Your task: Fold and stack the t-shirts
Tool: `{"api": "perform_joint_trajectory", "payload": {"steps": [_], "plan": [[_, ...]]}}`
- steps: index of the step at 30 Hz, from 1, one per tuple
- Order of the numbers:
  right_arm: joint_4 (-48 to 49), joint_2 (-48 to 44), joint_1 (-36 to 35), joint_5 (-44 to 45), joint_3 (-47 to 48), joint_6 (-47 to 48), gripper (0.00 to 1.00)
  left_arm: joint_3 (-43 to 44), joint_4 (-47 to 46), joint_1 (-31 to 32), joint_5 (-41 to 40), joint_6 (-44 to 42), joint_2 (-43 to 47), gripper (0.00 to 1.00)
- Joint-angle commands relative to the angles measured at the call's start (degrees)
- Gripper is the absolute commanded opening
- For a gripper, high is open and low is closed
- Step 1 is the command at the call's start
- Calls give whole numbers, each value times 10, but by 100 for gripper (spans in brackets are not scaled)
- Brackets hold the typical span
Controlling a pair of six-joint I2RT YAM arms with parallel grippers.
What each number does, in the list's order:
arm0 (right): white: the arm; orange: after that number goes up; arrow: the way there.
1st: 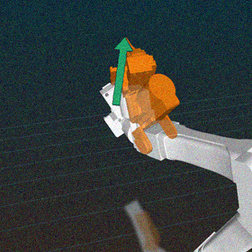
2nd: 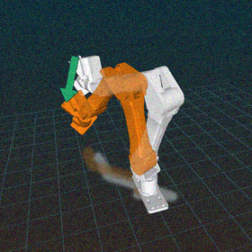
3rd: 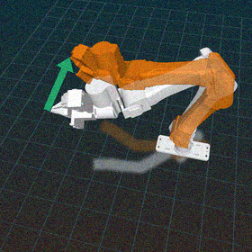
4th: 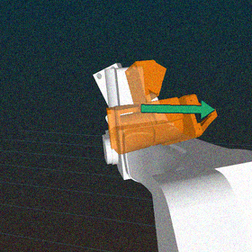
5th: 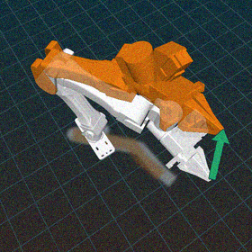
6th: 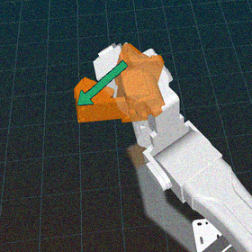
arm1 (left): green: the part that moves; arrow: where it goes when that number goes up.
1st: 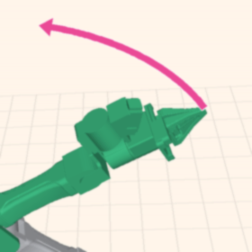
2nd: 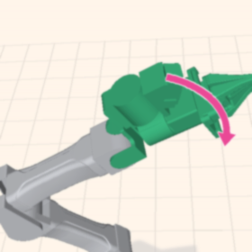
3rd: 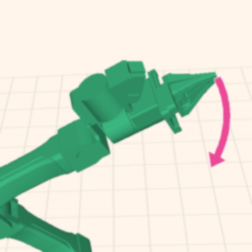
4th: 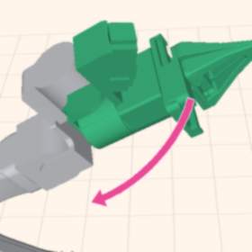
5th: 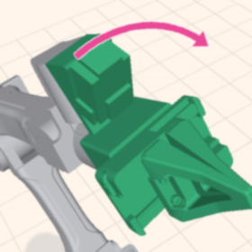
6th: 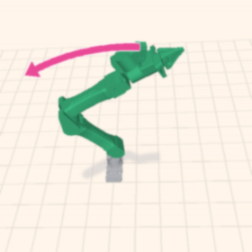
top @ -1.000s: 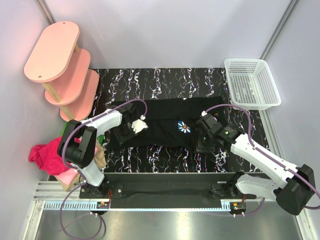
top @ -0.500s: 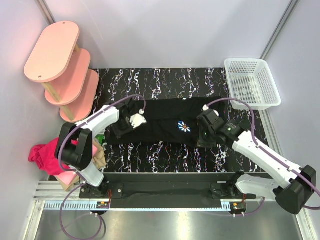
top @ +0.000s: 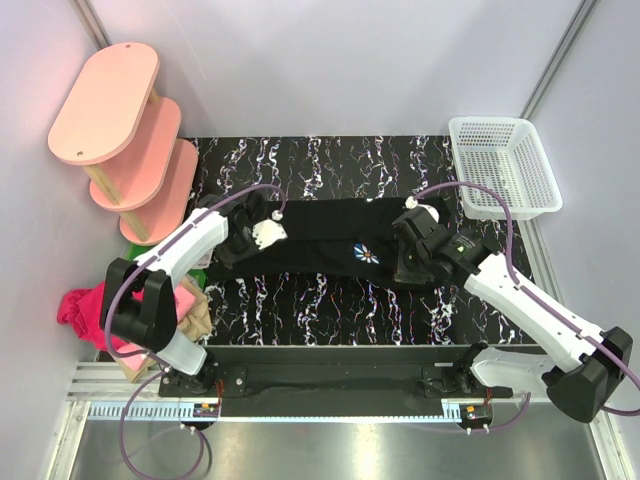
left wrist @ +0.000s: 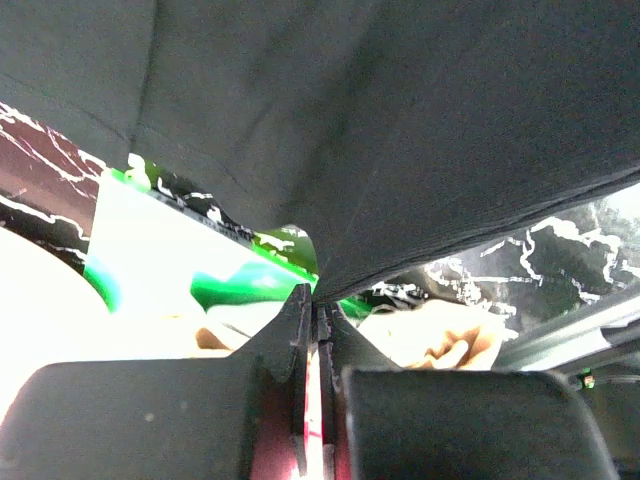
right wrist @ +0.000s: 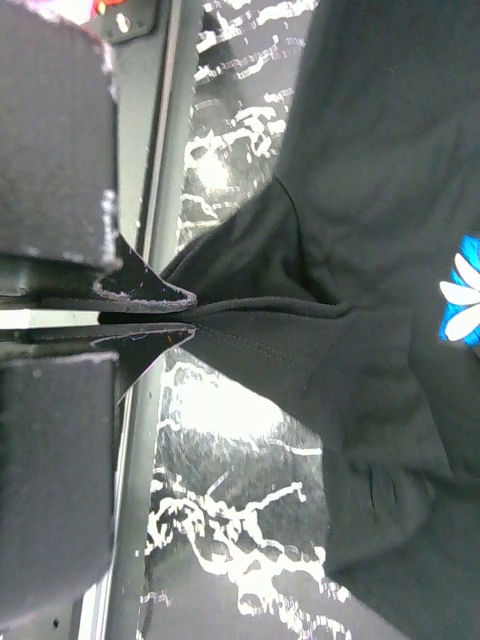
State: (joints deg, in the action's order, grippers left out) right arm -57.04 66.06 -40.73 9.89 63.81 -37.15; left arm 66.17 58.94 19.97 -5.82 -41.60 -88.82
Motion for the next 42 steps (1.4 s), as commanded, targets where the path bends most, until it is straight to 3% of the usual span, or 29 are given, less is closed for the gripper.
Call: {"api": "perform_joint_trajectory", "payload": {"steps": [1,11,21,26,28,29,30,31,32,34,35,39,42], "plan": [[-16,27,7,56,37,29,0,23,-1,-13,-37,-19,-19,0],[47,136,147,18,109,102,0,198,-3,-16,-72,-29,-173,0],[91,272,189,-21,184,127,0,232,-54,-21,-134,-58,-267,0],[97,347,195,-28,233,136,0,289,-73,-39,-172,-57,-319,0],[98,376,199,-28,242,138,0,311,-80,-41,-186,-50,-336,11],[99,390,202,-30,253,139,0,316,-85,-42,-194,-47,-340,24],[100,398,205,-30,261,144,4,317,-101,-42,-223,-45,-346,53],[99,406,210,-32,270,147,21,316,-111,-41,-241,-40,-348,75],[99,418,214,-28,287,150,30,313,-134,-42,-259,-40,-346,98],[99,427,221,-31,305,160,39,304,-143,-42,-293,-34,-337,99],[96,430,224,-29,320,161,51,303,-142,-41,-294,-28,-316,99],[92,411,225,-22,324,160,54,245,-138,-16,-258,-8,-222,99],[91,391,225,-29,309,157,53,188,-124,42,-197,-1,-136,99]]}}
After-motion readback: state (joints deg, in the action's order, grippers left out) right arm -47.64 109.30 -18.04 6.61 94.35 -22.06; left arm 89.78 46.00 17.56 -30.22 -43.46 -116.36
